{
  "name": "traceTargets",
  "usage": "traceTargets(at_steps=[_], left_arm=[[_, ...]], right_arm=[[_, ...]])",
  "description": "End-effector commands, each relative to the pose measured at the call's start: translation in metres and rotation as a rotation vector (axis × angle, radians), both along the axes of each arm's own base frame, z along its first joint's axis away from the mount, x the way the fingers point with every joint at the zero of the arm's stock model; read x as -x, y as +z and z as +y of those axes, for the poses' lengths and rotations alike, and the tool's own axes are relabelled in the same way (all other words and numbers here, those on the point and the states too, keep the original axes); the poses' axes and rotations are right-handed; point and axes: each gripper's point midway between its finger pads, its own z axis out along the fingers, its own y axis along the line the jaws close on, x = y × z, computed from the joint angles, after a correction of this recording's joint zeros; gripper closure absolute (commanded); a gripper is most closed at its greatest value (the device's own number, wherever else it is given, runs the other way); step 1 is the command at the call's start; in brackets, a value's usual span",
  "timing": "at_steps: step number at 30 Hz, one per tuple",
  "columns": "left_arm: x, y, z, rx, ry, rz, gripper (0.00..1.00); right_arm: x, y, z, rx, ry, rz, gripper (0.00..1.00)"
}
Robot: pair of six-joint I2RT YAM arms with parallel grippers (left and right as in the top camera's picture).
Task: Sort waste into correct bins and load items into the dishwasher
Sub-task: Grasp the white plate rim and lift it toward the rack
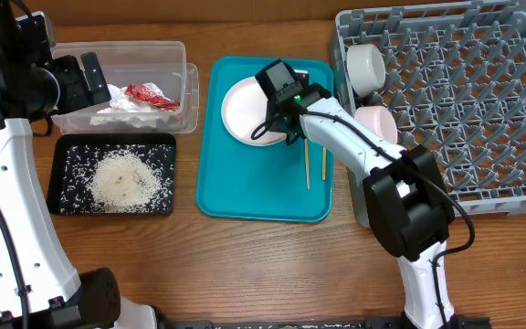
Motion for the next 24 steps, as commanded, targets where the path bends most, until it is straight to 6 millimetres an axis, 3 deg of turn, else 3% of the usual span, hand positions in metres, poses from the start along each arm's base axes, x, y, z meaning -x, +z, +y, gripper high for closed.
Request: traceTargets(at_steps=[1,7,14,21,24], left_arm=[[-0.002,-0.002,0.001,-0.005,0.002,0.003,0.00],[-0.002,-0.002,0.001,-0.005,0.002,0.003,0.00],[-0.002,-0.002,0.001,-0.005,0.002,0.003,0.00],[-0.002,-0.002,0.001,-0.005,0.002,0.003,0.00],[-0.002,-0.002,0.001,-0.005,0.002,0.003,0.00]], right_arm=[[-0.005,0.024,-0.015,-0.004,-0.133,-0.050,0.59],[-0.005,0.013,-0.015,-0.020,-0.130,-0.046,0.60],[0.000,-0.014,-0.014,-0.009,-0.124,0.001,0.70],[0.000,-0.017,-0.014,-0.006,-0.123,0.004,0.82],[0.000,-0.017,-0.014,-0.005,-0.123,0.004,0.83]])
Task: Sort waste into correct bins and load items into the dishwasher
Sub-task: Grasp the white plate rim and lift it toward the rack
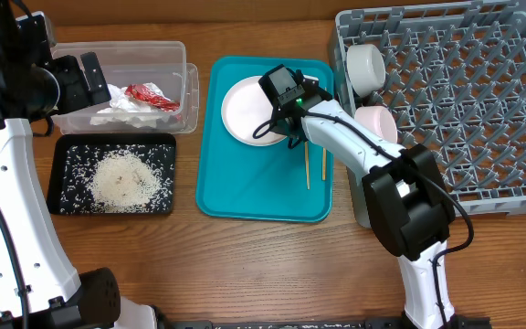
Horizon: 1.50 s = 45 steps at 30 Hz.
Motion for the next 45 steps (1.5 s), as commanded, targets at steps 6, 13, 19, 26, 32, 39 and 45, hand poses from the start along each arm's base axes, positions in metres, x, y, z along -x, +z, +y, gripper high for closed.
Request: traceTargets(at_steps=[6,13,19,26,32,39,45], left_arm=[[-0.002,-0.002,0.001,-0.005,0.002,0.002,0.00],[-0.002,-0.002,0.001,-0.005,0.002,0.002,0.00],[-0.002,-0.002,0.001,-0.005,0.002,0.002,0.00],[-0.002,-0.002,0.001,-0.005,0.002,0.002,0.00],[-0.002,-0.002,0.001,-0.005,0.002,0.002,0.00],[-0.002,-0.002,0.001,-0.005,0.002,0.002,0.00],[-0.002,-0.002,0.001,-0.005,0.002,0.002,0.00]], right_arm=[[0.001,-0.016,-0.006,0.017,-0.013,0.024,0.83],[0.004,-0.023,-0.008,0.029,-0.013,0.042,0.80],[0.006,-0.026,-0.010,0.036,-0.014,0.049,0.82],[0.010,-0.035,-0.016,0.052,-0.018,0.059,0.90],[0.007,-0.036,-0.024,0.096,-0.020,0.037,0.96],[-0.015,0.019,-0.017,0.122,0.077,-0.058,0.96],[-0.040,0.165,-0.020,0.123,0.117,-0.341,0.96]])
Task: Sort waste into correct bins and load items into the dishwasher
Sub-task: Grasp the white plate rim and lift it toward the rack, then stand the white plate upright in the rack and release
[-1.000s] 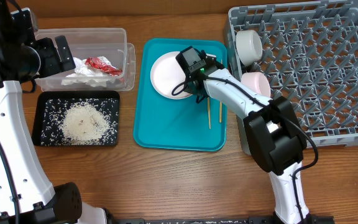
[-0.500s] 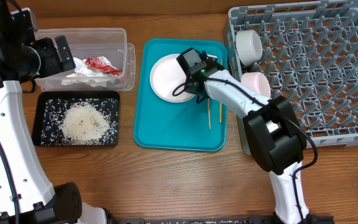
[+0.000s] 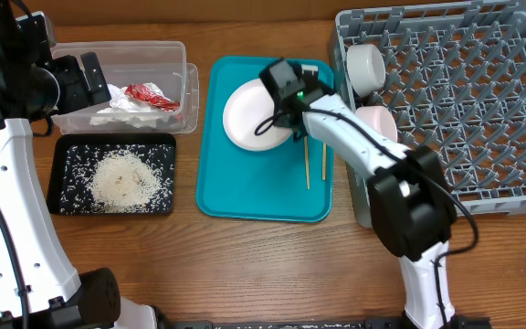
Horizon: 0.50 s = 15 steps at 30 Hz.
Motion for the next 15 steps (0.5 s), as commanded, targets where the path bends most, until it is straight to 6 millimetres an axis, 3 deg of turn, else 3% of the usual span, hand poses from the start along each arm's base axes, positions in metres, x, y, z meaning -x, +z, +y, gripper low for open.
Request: traceTargets(at_steps=[1,4,7,11,15], left_arm=[[-0.002,-0.002,0.001,-0.005,0.002,0.002,0.00],[-0.002,-0.002,0.001,-0.005,0.002,0.002,0.00],[-0.002,-0.002,0.001,-0.005,0.002,0.002,0.00],[-0.002,-0.002,0.001,-0.005,0.002,0.002,0.00],[-0.002,-0.002,0.001,-0.005,0.002,0.002,0.00]], right_arm=[[-0.021,0.143,-0.011,0.001,0.048,-0.294,0.96],[-0.016,0.211,-0.036,0.043,0.017,-0.435,0.96],[-0.006,0.258,-0.073,0.129,-0.056,-0.533,0.96],[0.005,0.292,-0.134,0.365,-0.125,-0.559,0.96],[0.009,0.303,-0.190,0.559,-0.219,-0.516,0.96]])
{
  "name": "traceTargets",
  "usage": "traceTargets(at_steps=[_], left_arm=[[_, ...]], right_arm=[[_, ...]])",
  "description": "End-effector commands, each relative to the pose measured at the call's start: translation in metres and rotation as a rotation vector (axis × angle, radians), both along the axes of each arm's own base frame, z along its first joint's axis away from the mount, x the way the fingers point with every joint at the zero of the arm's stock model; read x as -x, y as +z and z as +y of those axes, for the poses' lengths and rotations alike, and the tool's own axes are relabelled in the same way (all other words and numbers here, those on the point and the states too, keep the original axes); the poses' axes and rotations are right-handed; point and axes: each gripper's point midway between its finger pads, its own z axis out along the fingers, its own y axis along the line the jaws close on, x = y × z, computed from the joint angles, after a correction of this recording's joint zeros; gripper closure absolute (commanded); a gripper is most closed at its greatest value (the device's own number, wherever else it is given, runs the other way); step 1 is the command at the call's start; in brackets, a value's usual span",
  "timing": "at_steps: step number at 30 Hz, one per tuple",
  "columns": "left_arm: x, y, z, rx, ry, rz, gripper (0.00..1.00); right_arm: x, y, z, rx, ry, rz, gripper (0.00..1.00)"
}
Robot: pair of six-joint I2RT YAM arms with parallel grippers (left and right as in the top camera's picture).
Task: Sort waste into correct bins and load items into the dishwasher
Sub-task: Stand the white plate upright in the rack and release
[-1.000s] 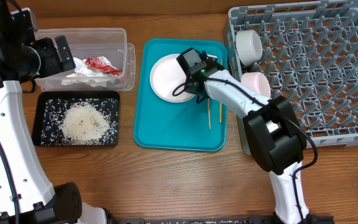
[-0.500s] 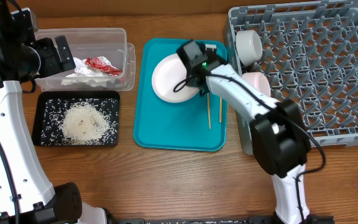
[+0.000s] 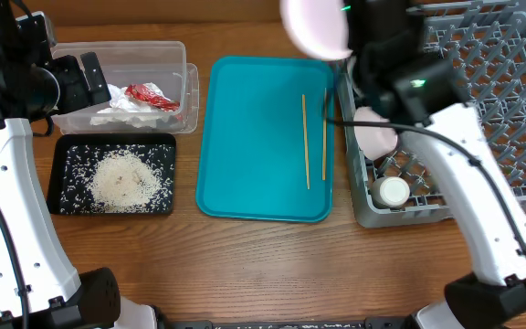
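My right gripper (image 3: 345,26) is raised high toward the overhead camera, above the gap between tray and rack, and is shut on the rim of the white plate (image 3: 311,25), which looks large and blurred. Two wooden chopsticks (image 3: 305,142) lie on the right side of the teal tray (image 3: 254,137). The grey dishwasher rack (image 3: 491,100) at the right holds a pink bowl (image 3: 375,131) and a white cup (image 3: 394,191). My left gripper (image 3: 82,75) hangs open at the left end of the clear bin (image 3: 185,78).
The clear bin holds a red wrapper (image 3: 152,95) and crumpled tissue (image 3: 121,114). A black tray (image 3: 62,196) with a heap of rice sits in front of it. My right arm (image 3: 464,137) stretches across the rack's left part.
The white plate was tilted on the teal tray with my right gripper on its rim. Now it is high off the tray, toward the rack, and the tray holds only the chopsticks.
My right gripper sat at the right rim of the white plate on the tray in the first two moments. Then the plate stood tilted up in its grip. Now the plate is lifted high near the rack. My left arm stayed still over the clear bin throughout.
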Motion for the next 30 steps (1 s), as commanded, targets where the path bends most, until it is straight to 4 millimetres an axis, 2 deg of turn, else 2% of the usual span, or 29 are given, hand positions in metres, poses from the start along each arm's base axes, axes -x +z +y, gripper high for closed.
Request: traceTargets(at_steps=[1,6,11,15,21,24,27,30], left_arm=[[-0.002,-0.002,0.001,-0.005,0.002,0.002,0.00],[-0.002,-0.002,0.001,-0.005,0.002,0.002,0.00],[-0.002,-0.002,0.001,-0.005,0.002,0.002,0.00],[-0.002,-0.002,0.001,-0.005,0.002,0.002,0.00],[-0.002,-0.002,0.001,-0.005,0.002,0.002,0.00],[-0.002,-0.002,0.001,-0.005,0.002,0.002,0.00],[-0.002,-0.002,0.001,-0.005,0.002,0.002,0.00],[-0.002,-0.002,0.001,-0.005,0.002,0.002,0.00]], right_arm=[[-0.001,-0.004,-0.051,0.217,-0.144,0.087,0.96],[-0.010,-0.016,-0.106,0.302,-0.220,0.175,0.96],[-0.032,-0.044,-0.137,0.410,-0.235,0.296,0.96],[-0.053,-0.068,-0.144,0.464,-0.224,0.347,0.96],[-0.078,-0.110,-0.142,0.510,-0.199,0.417,0.96],[-0.083,-0.132,-0.144,0.527,-0.207,0.462,0.96],[-0.084,-0.145,-0.148,0.546,-0.233,0.490,0.96],[-0.084,-0.149,-0.149,0.549,-0.234,0.501,0.96]])
